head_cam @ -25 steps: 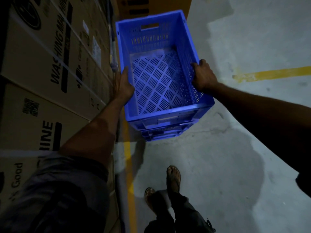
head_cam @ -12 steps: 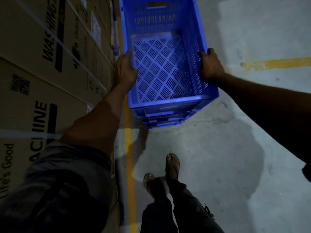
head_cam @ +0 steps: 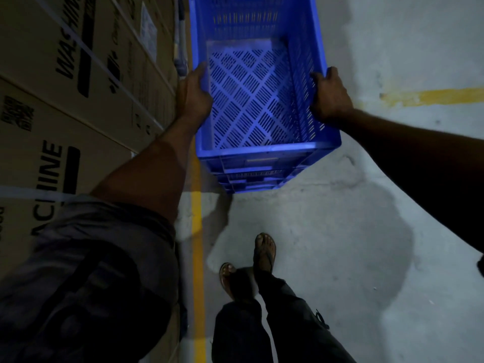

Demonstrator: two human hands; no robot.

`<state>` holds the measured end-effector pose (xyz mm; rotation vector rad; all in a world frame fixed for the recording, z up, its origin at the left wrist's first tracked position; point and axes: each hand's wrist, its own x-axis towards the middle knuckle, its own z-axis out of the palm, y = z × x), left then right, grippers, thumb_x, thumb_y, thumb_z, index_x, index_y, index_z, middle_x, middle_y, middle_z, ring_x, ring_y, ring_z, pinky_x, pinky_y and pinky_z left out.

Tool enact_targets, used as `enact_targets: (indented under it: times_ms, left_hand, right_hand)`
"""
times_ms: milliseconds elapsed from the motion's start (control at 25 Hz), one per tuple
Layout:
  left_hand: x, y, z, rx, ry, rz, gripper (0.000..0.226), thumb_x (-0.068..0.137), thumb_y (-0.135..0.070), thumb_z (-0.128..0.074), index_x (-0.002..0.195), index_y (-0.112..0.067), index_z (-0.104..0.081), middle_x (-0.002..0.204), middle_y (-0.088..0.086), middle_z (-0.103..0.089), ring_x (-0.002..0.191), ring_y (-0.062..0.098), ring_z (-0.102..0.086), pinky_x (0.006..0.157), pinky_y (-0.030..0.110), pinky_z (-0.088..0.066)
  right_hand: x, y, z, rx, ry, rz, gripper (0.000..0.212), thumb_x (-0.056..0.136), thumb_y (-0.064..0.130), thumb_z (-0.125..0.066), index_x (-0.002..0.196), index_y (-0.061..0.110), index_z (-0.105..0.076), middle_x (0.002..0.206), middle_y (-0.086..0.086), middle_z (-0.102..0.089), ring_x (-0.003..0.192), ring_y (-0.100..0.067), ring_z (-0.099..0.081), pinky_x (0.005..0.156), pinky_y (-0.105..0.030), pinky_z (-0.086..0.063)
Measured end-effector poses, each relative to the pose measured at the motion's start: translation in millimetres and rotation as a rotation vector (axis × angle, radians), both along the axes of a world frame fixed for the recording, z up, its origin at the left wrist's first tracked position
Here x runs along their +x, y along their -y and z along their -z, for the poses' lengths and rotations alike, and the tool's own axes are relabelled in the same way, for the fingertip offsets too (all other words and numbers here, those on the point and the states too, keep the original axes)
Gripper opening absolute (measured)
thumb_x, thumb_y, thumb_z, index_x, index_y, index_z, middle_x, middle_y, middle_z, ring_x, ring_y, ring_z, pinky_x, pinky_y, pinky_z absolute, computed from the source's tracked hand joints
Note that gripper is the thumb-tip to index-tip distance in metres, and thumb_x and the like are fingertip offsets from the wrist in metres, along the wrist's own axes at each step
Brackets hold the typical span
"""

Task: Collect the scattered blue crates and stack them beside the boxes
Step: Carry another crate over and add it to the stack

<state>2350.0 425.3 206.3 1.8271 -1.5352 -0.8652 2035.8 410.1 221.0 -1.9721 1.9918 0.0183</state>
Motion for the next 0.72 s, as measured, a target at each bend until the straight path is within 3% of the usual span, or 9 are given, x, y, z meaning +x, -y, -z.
enact_targets:
  times_ms: [120,240,280,360,440,480,560,640,720]
  left_hand:
    - [2,-2,-2,0.018,0.065,0.058,0.067,0.093,0.003,-0.046,0.155,-0.013,-0.026,0.156,0.017,-0.034,0.093,0.014,-0.059,0.078,0.040,-0.042]
    - [-2,-22,0,0.087,0.088,0.059,0.074,0.092,-0.002,-0.052,0.157,-0.020,-0.022,0.163,0.013,-0.018,0.135,0.035,-0.043,0.093,0.045,-0.049]
    - [-2,-37,5,0.121,0.089,0.034,0.075,0.091,-0.003,-0.053,0.156,-0.024,-0.022,0.163,0.012,-0.018,0.135,0.036,-0.044,0.090,0.043,-0.051]
    - [-5,-71,13,0.128,0.021,0.004,0.074,0.087,0.002,-0.051,0.152,-0.027,-0.031,0.154,0.014,-0.034,0.105,0.036,-0.060,0.070,0.042,-0.052]
    - [-16,-97,8,0.077,-0.030,-0.056,0.063,0.085,0.011,-0.043,0.140,-0.019,-0.048,0.124,0.014,-0.054,0.069,0.017,-0.053,0.058,0.037,-0.043]
    - [-23,-105,2,0.033,-0.039,-0.114,0.058,0.084,0.014,-0.039,0.132,-0.013,-0.055,0.113,0.012,-0.055,0.061,0.002,-0.045,0.056,0.032,-0.038]
    - [-31,-108,-13,-0.060,-0.077,-0.247,0.051,0.082,0.017,-0.035,0.118,-0.007,-0.063,0.107,0.004,-0.053,0.057,-0.010,-0.046,0.052,0.016,-0.037]
    - [-28,-101,-14,-0.154,-0.117,-0.314,0.048,0.077,0.016,-0.035,0.105,-0.007,-0.066,0.106,0.006,-0.060,0.068,-0.016,-0.052,0.066,0.013,-0.042]
    - [-25,-104,-4,-0.196,-0.108,-0.318,0.046,0.072,0.014,-0.035,0.097,-0.010,-0.065,0.109,0.013,-0.066,0.087,0.002,-0.057,0.076,0.014,-0.042]
  right_hand:
    - [-1,-8,-5,-0.001,-0.018,0.002,0.057,0.089,0.017,-0.059,0.143,0.013,-0.042,0.141,-0.022,-0.035,0.118,-0.049,-0.050,0.097,-0.056,-0.050]
    - [-4,-34,-8,0.056,-0.005,0.031,0.059,0.084,0.017,-0.061,0.141,0.015,-0.048,0.139,-0.020,-0.038,0.117,-0.045,-0.054,0.095,-0.051,-0.051]
    - [-5,-49,-6,0.076,0.021,0.064,0.057,0.082,0.017,-0.061,0.139,0.016,-0.051,0.139,-0.019,-0.039,0.114,-0.043,-0.057,0.095,-0.050,-0.052]
    - [-7,-75,-2,0.055,0.124,0.154,0.055,0.076,0.019,-0.055,0.130,0.019,-0.062,0.135,-0.018,-0.048,0.112,-0.039,-0.060,0.096,-0.046,-0.052]
    - [-6,-89,0,-0.028,0.268,0.232,0.057,0.071,0.017,-0.047,0.124,0.016,-0.069,0.133,-0.018,-0.059,0.118,-0.036,-0.060,0.101,-0.039,-0.048]
    - [-5,-91,-2,-0.067,0.326,0.275,0.057,0.072,0.012,-0.048,0.125,0.015,-0.069,0.133,-0.017,-0.061,0.121,-0.033,-0.059,0.104,-0.037,-0.046]
    - [-3,-89,-6,-0.163,0.434,0.375,0.058,0.072,0.008,-0.046,0.126,0.015,-0.067,0.132,-0.011,-0.063,0.121,-0.028,-0.059,0.106,-0.037,-0.045]
    - [1,-88,-11,-0.239,0.491,0.419,0.058,0.070,0.010,-0.044,0.123,0.018,-0.066,0.131,-0.008,-0.063,0.121,-0.025,-0.059,0.103,-0.036,-0.046]
    - [3,-93,-7,-0.259,0.494,0.391,0.054,0.075,0.008,-0.045,0.124,0.020,-0.065,0.134,-0.006,-0.061,0.124,-0.022,-0.056,0.103,-0.033,-0.046]
